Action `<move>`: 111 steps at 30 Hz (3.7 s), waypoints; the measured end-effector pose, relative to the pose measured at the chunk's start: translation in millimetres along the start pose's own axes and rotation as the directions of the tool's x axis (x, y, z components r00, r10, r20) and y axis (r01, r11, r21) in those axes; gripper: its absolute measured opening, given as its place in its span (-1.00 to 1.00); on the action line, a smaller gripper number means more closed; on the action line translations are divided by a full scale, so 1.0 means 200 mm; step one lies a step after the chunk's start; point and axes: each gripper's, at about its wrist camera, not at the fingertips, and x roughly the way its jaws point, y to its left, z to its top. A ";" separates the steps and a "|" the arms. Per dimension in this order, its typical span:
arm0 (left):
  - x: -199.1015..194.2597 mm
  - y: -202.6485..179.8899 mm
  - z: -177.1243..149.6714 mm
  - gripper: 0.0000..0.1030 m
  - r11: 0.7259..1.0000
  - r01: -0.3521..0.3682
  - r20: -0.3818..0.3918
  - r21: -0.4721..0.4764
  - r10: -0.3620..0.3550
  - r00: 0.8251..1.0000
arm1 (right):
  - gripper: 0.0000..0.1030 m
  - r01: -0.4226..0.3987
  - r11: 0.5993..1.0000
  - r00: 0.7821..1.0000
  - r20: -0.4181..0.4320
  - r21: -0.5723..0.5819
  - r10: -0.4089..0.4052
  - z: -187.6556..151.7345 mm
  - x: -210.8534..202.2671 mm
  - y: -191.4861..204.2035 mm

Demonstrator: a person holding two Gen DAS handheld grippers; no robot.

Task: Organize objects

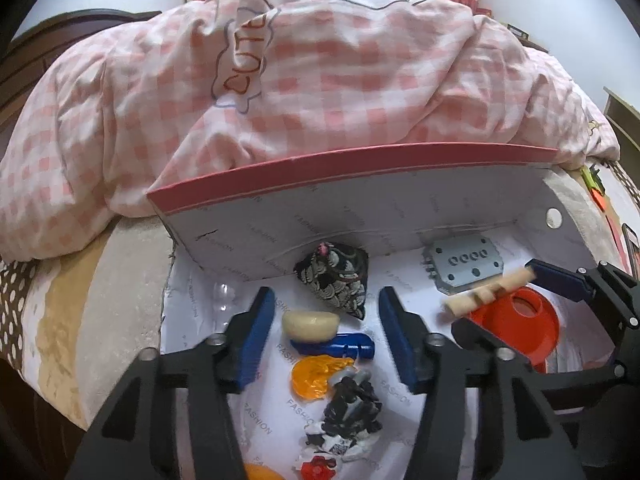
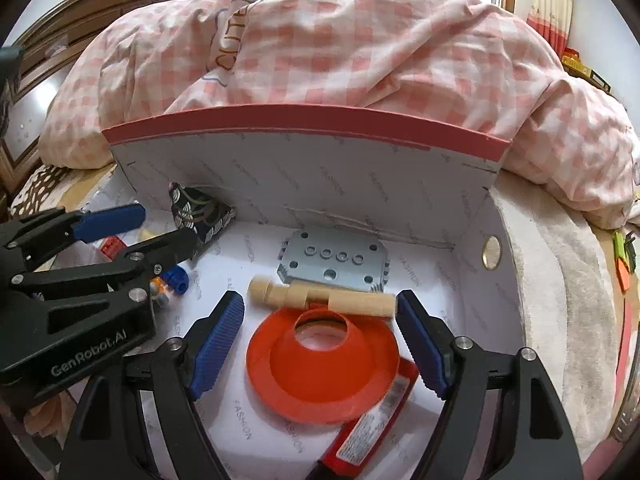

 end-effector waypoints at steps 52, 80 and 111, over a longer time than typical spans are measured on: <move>-0.45 0.05 -0.07 0.17 0.992 0.011 0.193 -0.124 0.013 0.981 | 0.57 -0.023 1.000 0.956 0.293 -0.015 0.026 -0.10 -0.47 0.09; -0.40 0.01 -0.46 0.17 0.986 -0.023 -0.128 -0.164 0.002 0.992 | 0.57 -0.075 0.985 0.995 -0.057 0.154 0.084 -0.43 -0.42 0.05; -0.27 -0.01 -0.48 0.18 0.988 -0.052 -0.207 -0.145 0.021 0.978 | 0.58 -0.003 0.993 0.993 -0.114 0.117 0.017 -0.46 -0.31 0.08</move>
